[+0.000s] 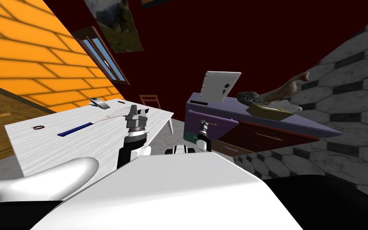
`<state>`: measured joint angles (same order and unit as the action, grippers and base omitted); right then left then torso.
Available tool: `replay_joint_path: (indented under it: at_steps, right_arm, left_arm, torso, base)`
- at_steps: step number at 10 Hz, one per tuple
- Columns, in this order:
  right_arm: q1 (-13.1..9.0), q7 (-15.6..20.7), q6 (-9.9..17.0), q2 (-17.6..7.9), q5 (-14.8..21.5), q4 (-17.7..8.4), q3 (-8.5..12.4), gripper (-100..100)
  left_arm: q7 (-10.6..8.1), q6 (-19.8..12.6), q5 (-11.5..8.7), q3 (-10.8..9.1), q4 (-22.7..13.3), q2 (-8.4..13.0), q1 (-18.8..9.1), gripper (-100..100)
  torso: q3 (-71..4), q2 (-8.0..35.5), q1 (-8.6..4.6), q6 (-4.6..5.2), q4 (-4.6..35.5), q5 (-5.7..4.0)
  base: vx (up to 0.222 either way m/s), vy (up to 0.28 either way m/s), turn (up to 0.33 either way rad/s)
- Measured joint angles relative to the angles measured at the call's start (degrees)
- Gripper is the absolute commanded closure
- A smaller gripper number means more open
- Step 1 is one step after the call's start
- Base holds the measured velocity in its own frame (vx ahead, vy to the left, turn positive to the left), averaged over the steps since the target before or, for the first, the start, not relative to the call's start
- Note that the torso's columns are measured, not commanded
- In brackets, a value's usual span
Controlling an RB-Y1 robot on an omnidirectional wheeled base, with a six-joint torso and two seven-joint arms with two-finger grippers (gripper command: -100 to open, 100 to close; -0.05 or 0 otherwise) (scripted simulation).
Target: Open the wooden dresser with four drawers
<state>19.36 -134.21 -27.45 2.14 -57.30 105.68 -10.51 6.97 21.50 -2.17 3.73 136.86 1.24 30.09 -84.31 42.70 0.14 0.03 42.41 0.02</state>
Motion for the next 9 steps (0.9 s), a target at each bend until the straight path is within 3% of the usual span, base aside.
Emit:
replay_joint_path:
  at_steps: [8,9]
  right_arm:
    - [1.48,0.87,1.1,0.49,-0.05,1.51,-1.13,100]
    - [1.7,0.89,1.21,0.49,-0.07,1.32,-1.2,-100]
  left_arm:
    - [0.0,0.0,0.0,0.0,0.0,0.0,0.0,0]
    - [0.0,0.0,0.0,0.0,0.0,0.01,0.01,0]
  torso:
    - [-0.09,-0.09,-0.05,0.03,0.13,0.1]
    - [-0.26,-0.38,-0.15,0.03,0.11,0.11]
  base:
    - [-0.157,0.057,-0.014]
    - [0.013,0.015,-0.194]
